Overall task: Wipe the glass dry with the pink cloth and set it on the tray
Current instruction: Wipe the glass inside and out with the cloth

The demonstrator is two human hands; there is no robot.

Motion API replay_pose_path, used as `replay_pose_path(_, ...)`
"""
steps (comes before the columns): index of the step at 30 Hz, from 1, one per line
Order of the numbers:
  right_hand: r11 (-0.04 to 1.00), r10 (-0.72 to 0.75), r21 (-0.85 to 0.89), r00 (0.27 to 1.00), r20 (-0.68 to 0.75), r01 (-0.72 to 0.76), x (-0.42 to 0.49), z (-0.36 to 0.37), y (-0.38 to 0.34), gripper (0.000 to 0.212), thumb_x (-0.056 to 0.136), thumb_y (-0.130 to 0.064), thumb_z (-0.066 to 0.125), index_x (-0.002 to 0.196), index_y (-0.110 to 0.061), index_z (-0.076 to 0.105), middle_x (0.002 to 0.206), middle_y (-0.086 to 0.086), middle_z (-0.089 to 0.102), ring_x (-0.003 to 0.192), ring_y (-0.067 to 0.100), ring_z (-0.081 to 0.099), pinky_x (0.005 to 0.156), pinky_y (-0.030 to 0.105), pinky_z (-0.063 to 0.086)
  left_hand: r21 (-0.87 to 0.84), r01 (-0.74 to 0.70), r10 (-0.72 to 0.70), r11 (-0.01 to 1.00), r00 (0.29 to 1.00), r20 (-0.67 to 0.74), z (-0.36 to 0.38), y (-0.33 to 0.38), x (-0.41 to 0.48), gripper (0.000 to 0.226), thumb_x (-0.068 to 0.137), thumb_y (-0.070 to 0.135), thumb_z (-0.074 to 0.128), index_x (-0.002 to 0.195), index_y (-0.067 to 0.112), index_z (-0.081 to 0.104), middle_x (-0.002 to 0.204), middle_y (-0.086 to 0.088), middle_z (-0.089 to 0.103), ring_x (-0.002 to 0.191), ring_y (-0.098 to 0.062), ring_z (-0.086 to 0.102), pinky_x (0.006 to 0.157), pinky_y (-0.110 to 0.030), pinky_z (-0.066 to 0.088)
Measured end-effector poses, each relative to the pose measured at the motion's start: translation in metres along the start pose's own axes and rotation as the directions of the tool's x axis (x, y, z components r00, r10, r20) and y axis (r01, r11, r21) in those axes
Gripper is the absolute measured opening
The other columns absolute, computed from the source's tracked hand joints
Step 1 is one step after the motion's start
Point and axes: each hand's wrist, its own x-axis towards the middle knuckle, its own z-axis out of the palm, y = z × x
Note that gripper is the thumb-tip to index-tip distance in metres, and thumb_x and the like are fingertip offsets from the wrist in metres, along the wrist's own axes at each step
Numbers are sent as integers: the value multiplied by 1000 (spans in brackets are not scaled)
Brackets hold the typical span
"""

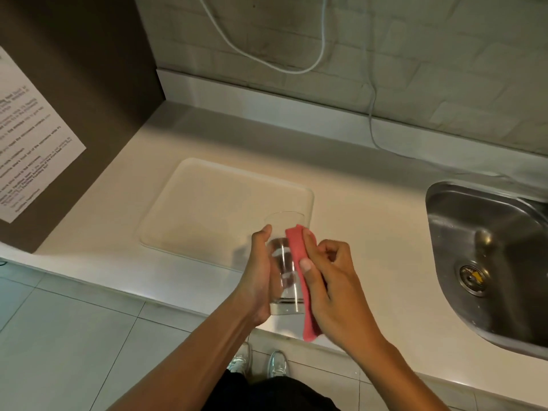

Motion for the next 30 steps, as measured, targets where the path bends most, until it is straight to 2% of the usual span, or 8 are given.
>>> replay_pose_path(3,996,84,14,994,-69,-84,29,0,-3,40,105,-42,37,140,-59,29,113,-11,35,111,13,48,89,10,41,-5,25,-25,1000,999,44,6,-8,-2,74,99,72,37,115,15,81,107,-20,82,94,-30,79,88,-45,60)
replay_pose_path(7,988,-101,-116,995,-21,98,11,7,-6,47,105,-41,40,149,-52,33,125,-18,28,121,8,33,100,6,30,-33,-26,27,999,999,36,0,1,2,73,101,69,36,111,15,83,108,-20,83,95,-27,81,71,-31,65)
replay_pose_path(9,988,-118,-95,993,18,119,-3,5,1,46,105,-46,37,150,-53,31,126,-16,31,120,0,36,98,4,31,-17,-24,25,1000,999,47,-5,2,4,78,101,69,35,123,8,76,112,-22,81,101,-31,80,82,-38,65)
replay_pose_path(13,995,94,48,994,-59,-91,27,-3,3,43,106,-39,39,148,-47,38,116,-8,39,106,5,51,84,4,40,8,11,-11,1000,997,74,1,-8,0,77,100,72,36,124,10,74,99,-16,83,88,-25,81,79,-42,62)
replay_pose_path(18,995,-85,-54,996,-5,85,8,3,-6,45,104,-44,39,148,-53,35,123,-20,29,121,2,36,101,6,31,-68,-41,44,997,998,43,-3,7,2,77,99,69,36,123,9,77,121,-25,79,115,-36,76,89,-42,63)
replay_pose_path(22,999,22,47,1000,-8,-21,18,-2,-2,44,106,-38,40,146,-53,30,119,-7,38,105,-6,49,85,5,41,-51,-33,37,998,996,77,-2,2,5,72,99,69,36,105,16,84,99,-15,84,87,-26,82,69,-37,66)
replay_pose_path(24,994,96,49,994,-47,-94,38,-4,-4,45,107,-37,39,150,-45,34,119,-3,40,104,-2,51,81,1,39,-37,-17,20,999,998,63,4,1,1,72,98,70,38,113,12,80,92,-14,83,80,-24,81,64,-36,65)
replay_pose_path(30,992,-84,-92,996,20,85,3,6,-5,47,105,-40,42,151,-45,35,124,-21,28,118,6,36,96,2,29,-48,-40,40,998,999,13,-3,9,-3,76,101,67,35,129,7,71,121,-26,78,119,-38,73,105,-49,57)
